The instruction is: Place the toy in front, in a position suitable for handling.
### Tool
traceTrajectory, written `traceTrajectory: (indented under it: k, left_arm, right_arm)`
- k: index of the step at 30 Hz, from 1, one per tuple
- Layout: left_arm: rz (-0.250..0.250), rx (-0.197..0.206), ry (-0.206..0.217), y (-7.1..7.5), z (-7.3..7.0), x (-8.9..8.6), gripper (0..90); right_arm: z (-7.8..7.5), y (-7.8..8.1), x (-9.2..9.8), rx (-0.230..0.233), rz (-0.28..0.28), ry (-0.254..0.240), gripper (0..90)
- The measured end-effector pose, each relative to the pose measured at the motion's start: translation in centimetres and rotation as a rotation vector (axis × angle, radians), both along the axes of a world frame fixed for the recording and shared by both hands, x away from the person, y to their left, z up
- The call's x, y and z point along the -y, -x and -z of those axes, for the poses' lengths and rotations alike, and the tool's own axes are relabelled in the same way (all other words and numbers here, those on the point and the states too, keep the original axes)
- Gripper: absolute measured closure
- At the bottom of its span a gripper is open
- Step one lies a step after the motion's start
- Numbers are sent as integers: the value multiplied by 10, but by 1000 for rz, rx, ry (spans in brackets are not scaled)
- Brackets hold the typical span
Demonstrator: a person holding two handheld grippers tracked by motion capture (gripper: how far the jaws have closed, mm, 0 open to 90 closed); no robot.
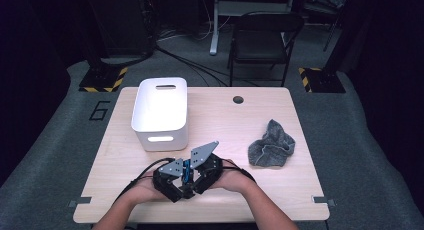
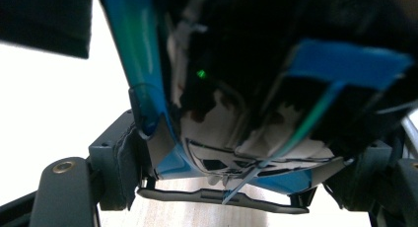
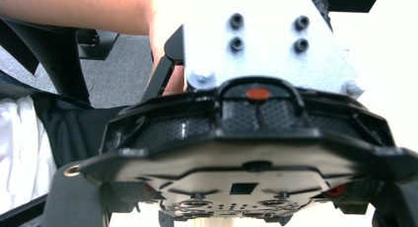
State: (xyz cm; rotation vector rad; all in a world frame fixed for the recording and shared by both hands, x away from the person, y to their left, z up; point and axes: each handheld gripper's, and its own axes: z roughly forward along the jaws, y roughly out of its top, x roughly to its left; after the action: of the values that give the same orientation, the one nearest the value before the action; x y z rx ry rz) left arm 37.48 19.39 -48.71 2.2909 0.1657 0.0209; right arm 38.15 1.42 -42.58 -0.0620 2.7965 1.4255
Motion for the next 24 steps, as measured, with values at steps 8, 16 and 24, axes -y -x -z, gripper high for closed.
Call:
traceTrajectory:
  k: [8,16,24]
  left_arm:
    - [17,30,-19,2,-2,0,239]
    - [8,50,-18,3,-4,-1,246]
    - [3,48,-27,3,-4,-2,248]
  right_arm:
    - [1,-2,1,-30,-4,5,240]
    - [1,-5,2,-39,-6,-8,238]
    - [2,-7,4,-49,5,-1,230]
